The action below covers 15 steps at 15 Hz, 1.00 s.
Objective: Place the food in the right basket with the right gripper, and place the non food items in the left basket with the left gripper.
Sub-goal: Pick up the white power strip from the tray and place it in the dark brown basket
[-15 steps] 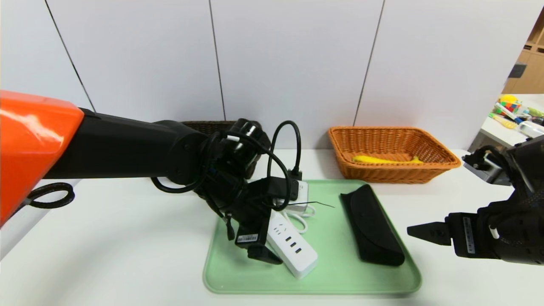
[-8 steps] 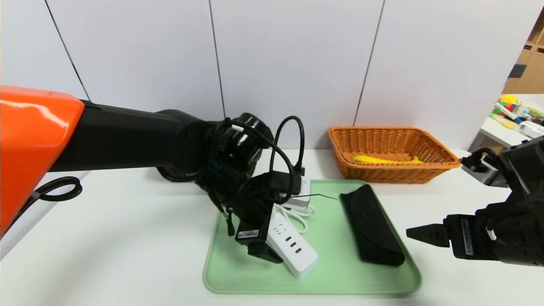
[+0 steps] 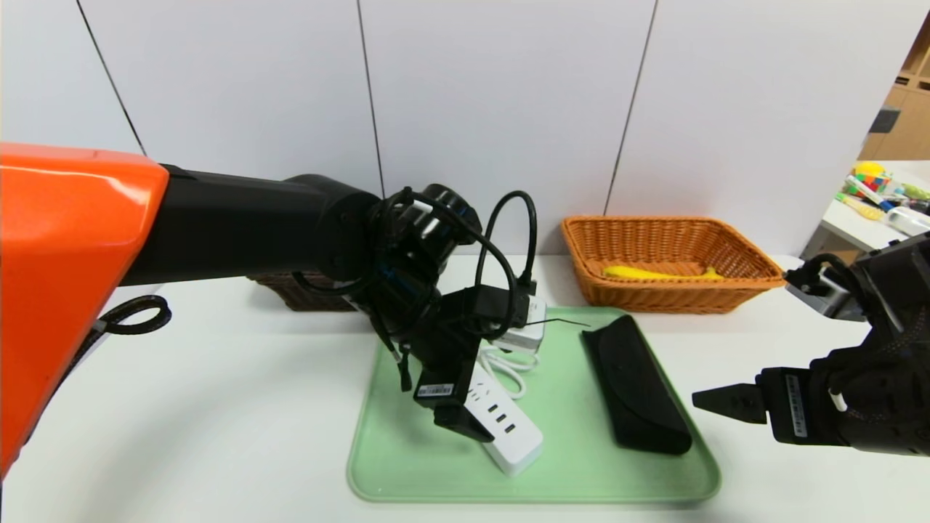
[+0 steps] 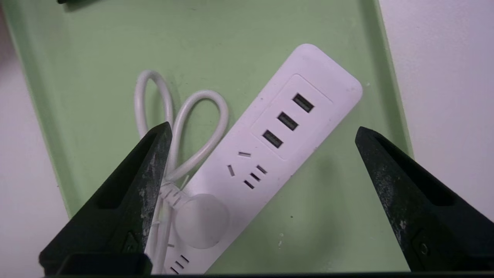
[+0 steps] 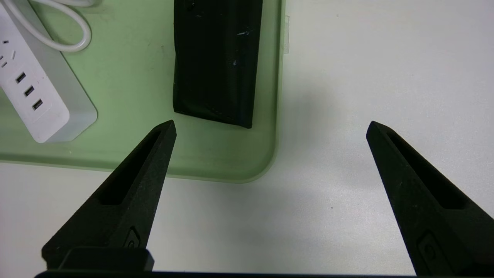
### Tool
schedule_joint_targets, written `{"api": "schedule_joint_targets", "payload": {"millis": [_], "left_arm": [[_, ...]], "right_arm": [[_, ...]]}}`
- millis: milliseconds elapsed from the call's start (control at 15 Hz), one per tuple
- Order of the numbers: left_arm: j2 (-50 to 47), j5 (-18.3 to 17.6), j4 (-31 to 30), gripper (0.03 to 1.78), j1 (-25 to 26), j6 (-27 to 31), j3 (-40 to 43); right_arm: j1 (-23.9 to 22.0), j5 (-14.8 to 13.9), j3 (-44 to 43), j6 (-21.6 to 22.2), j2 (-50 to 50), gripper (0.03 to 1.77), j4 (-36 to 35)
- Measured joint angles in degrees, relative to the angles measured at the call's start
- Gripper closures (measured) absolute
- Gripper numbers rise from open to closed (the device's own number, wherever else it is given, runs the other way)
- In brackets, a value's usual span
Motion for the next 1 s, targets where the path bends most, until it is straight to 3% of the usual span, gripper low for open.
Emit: {"api": "schedule_joint_targets", "payload": {"millis": [200, 400, 533, 1000], "left_arm": [[1.93, 0.56, 9.61, 0.12, -0.41, 2.32, -6.31], [4.74, 3.36, 16.21, 0.12, -0.59, 4.24, -13.04], [6.47, 6.62, 16.69, 0.12, -0.98, 5.77, -14.38], [9.62, 9.26, 15.97, 0.12, -1.24, 7.31, -14.99]], "right_arm": [[-0.11, 0.00, 0.04, 0.02, 0.09, 0.10, 0.00], [-0.16, 0.00, 0.44, 1.16, 0.20, 0.10, 0.00], [-0.17, 0.02, 1.00, 1.52, 0.22, 0.10, -0.01], [-0.27, 0.02, 1.16, 1.68, 0.35, 0.10, -0.43]]}}
